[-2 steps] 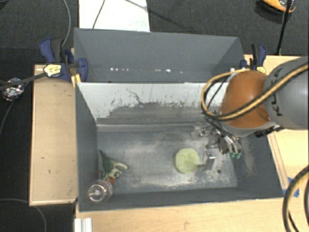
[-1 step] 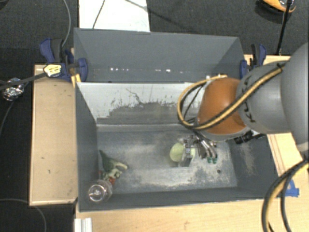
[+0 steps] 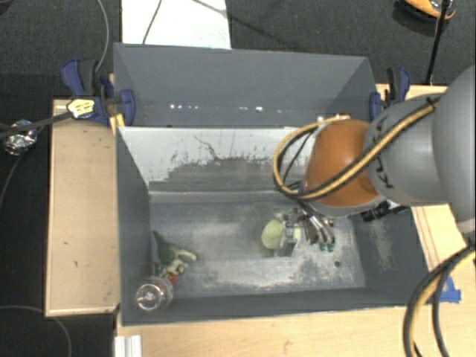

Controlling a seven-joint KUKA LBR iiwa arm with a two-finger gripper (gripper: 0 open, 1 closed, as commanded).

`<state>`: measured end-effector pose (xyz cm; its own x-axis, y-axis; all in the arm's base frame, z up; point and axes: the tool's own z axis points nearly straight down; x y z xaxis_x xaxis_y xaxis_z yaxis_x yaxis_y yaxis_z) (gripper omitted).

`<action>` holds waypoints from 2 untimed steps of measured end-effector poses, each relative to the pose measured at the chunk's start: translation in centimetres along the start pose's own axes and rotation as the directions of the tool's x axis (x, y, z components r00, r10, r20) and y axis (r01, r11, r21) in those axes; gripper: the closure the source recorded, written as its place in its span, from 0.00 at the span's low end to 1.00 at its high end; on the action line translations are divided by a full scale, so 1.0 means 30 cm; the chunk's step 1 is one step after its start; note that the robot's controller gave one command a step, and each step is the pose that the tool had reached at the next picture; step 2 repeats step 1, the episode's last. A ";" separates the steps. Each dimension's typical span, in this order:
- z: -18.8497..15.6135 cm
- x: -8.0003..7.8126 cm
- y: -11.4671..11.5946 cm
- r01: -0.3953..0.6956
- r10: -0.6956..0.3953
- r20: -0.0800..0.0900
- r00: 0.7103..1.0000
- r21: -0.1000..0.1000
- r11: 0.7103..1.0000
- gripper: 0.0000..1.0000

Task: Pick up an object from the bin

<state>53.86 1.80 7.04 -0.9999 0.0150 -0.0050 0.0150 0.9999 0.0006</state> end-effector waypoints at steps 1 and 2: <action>-0.546 -0.016 0.023 0.061 -0.061 0.009 0.998 0.000 0.998 1.00; -0.546 -0.016 0.023 0.061 -0.061 0.009 0.998 0.000 0.998 1.00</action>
Offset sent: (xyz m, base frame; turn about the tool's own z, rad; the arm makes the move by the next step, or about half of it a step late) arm 0.0000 0.0000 0.0000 0.0000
